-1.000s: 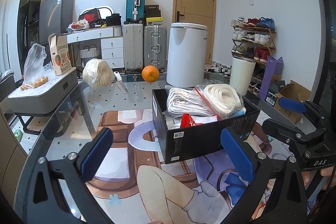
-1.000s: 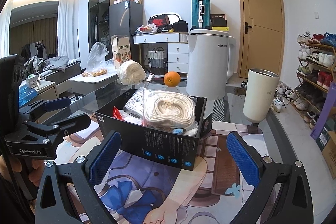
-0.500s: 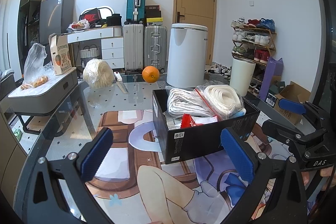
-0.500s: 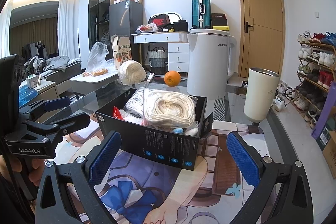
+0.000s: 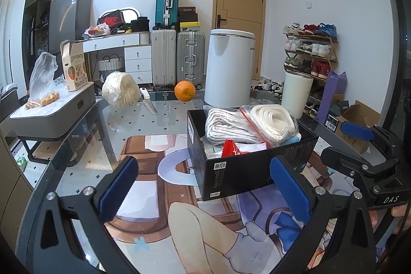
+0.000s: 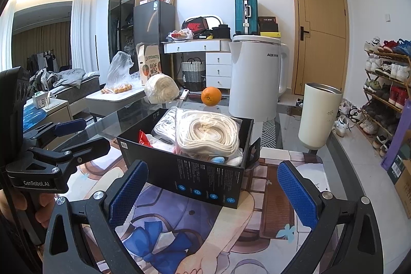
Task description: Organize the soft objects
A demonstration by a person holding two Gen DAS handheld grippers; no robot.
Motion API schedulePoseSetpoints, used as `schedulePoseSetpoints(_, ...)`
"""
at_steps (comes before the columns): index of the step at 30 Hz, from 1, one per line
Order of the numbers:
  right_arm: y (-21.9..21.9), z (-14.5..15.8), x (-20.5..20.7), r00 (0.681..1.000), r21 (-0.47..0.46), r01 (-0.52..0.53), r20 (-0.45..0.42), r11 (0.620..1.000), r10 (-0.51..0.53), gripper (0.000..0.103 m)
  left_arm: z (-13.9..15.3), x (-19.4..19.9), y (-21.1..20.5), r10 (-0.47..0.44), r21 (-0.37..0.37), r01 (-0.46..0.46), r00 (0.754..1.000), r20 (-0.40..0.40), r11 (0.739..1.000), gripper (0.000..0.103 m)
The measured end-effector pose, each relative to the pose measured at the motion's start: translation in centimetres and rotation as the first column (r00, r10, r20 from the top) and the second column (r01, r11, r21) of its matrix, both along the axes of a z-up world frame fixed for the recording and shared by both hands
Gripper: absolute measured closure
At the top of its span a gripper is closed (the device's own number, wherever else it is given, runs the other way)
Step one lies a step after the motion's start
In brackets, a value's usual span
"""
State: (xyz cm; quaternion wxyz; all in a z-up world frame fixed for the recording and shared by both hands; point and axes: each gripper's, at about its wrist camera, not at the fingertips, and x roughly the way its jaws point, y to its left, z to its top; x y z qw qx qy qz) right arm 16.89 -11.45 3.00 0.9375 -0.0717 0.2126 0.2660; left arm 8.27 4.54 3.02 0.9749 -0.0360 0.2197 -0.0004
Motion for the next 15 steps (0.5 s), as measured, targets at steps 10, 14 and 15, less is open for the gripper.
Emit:
schedulePoseSetpoints(10,0.00,-0.02,0.00,1.000,0.000,0.001,0.000,1.000,-0.001,0.001,0.08,-0.06,-0.03,-0.001,0.003,0.001,1.000,0.003,1.000,0.000)
schedulePoseSetpoints(14,-0.02,-0.02,0.01,1.000,0.000,0.001,-0.001,1.000,-0.001,0.001,0.06,-0.06,-0.03,-0.001,0.002,0.001,1.000,0.002,1.000,0.000)
schedulePoseSetpoints(15,-0.01,-0.02,0.00,1.000,0.000,0.000,-0.001,1.000,0.000,0.001,0.06,-0.06,-0.03,-0.001,0.003,0.001,1.000,0.002,1.000,0.000)
